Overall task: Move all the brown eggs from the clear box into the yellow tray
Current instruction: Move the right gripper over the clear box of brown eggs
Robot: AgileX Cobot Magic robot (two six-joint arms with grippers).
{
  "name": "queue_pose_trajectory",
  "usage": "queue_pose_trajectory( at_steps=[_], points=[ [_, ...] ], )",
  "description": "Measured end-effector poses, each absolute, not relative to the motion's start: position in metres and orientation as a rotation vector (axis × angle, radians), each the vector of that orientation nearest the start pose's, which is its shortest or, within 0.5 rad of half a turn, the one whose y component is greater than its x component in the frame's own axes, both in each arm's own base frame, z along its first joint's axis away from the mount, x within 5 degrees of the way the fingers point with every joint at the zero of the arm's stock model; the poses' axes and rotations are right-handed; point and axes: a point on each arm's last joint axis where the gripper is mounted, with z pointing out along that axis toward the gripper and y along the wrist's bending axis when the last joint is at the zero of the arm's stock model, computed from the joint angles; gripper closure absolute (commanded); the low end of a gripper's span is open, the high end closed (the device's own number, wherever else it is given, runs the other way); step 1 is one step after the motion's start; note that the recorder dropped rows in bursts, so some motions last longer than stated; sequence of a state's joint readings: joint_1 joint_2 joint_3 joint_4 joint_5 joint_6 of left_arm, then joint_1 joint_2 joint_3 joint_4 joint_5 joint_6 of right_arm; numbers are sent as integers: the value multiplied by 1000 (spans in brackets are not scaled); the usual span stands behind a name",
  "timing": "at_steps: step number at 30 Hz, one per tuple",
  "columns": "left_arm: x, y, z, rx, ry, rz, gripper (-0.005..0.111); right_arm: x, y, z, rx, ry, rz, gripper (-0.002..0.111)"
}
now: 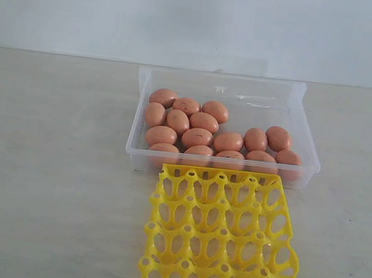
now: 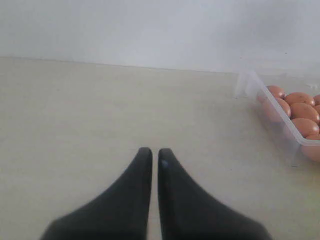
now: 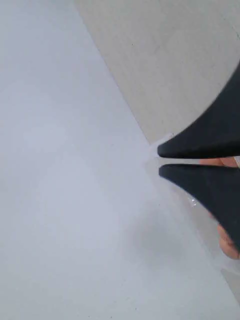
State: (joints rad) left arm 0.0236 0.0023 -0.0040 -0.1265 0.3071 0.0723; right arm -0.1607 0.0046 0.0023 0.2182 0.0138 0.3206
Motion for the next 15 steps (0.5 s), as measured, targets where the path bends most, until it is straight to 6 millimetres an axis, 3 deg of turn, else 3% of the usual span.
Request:
queue_pose_trajectory(
  at_steps=[3, 5, 6, 7, 8, 9, 10, 12, 14, 15],
  points=[
    [54, -2, 187, -35, 1786, -53, 103, 56, -9, 214, 575, 1367, 379, 109],
    [54, -2, 187, -35, 1786, -53, 103, 51, -13, 232, 543, 1156, 384, 109],
    [54, -2, 187, -35, 1786, -53, 103, 38, -19, 256, 483, 874, 329, 109],
    [54, -2, 187, -35, 1786, -53, 103, 29, -22, 269, 475, 746, 299, 109],
    [54, -2, 187, -35, 1786, -53, 103, 15, -31, 303, 526, 569, 249, 109],
    [54, -2, 187, -35, 1786, -53, 103, 14, -34, 317, 551, 531, 244, 109],
    [54, -2, 187, -35, 1786, -53, 103, 15, -36, 354, 558, 489, 229, 109],
    [54, -2, 187, -35, 1786, -53, 103, 36, -34, 409, 451, 517, 119, 109],
    [54, -2, 187, -35, 1786, -53, 103, 72, -26, 467, 274, 582, 7, 109],
    [54, -2, 187, -35, 1786, -53, 103, 104, -21, 488, 159, 698, -43, 109]
  ],
)
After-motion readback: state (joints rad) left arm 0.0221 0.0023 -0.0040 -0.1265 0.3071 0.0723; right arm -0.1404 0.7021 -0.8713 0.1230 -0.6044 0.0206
